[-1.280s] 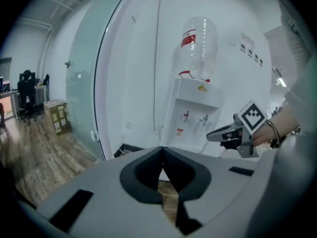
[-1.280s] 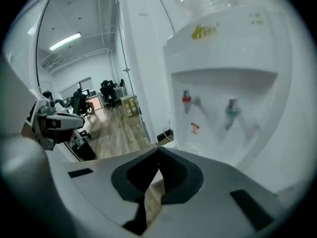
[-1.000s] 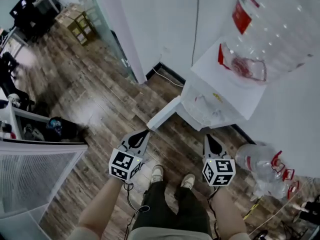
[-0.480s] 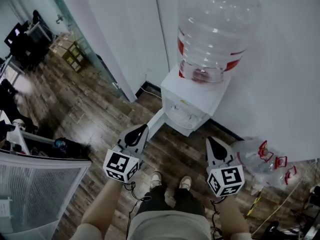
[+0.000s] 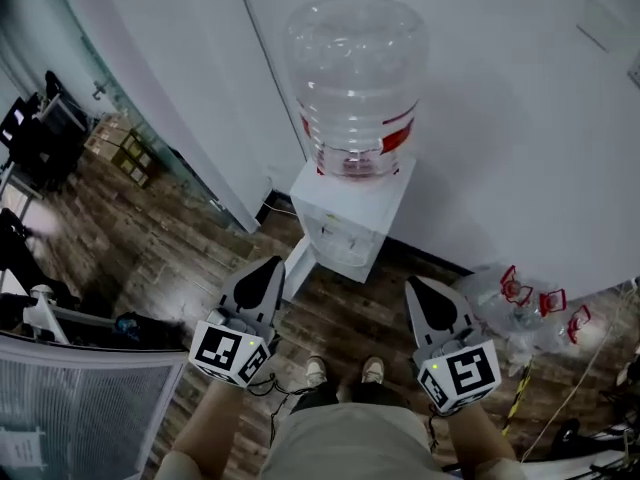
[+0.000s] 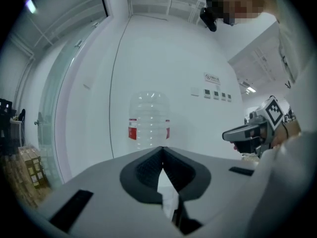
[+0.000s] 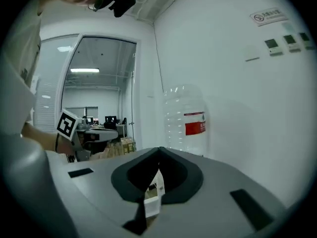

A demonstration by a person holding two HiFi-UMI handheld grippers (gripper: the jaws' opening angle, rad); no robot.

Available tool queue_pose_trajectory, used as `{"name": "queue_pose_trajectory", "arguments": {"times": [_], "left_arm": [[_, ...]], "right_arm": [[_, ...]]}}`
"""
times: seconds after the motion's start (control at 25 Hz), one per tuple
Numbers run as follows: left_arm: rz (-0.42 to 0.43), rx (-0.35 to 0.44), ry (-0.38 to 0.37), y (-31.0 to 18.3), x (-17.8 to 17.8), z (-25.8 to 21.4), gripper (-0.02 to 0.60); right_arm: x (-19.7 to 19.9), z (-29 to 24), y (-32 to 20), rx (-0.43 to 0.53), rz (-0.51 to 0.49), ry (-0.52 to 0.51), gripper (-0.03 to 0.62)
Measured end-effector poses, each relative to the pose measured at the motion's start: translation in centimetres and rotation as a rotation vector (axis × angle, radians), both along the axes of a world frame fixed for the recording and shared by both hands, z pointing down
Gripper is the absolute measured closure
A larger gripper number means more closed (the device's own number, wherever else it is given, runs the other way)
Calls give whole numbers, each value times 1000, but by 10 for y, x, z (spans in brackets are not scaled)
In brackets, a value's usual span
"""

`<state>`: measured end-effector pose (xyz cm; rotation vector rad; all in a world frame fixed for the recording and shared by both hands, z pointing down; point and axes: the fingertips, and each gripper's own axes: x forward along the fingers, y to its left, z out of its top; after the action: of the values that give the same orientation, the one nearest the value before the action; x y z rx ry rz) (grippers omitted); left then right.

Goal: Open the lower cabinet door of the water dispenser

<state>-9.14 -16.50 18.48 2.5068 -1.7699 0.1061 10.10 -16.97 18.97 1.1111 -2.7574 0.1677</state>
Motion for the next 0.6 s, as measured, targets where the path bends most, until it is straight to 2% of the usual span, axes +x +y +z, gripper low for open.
{"name": "queue_pose_trajectory", "arguments": {"times": [0.24,0.44,0.6], "left_arm": [[19,96,-16,10,15,-53,575],[23,157,-30,28,27,-82,575],[36,161,-53,38,36,-82,575]], "right_arm": [[13,-56,16,53,-7,-72,588],[17,-88,30,126,-66,-45,588],[17,-97,34,161,-78,-27,588]]}}
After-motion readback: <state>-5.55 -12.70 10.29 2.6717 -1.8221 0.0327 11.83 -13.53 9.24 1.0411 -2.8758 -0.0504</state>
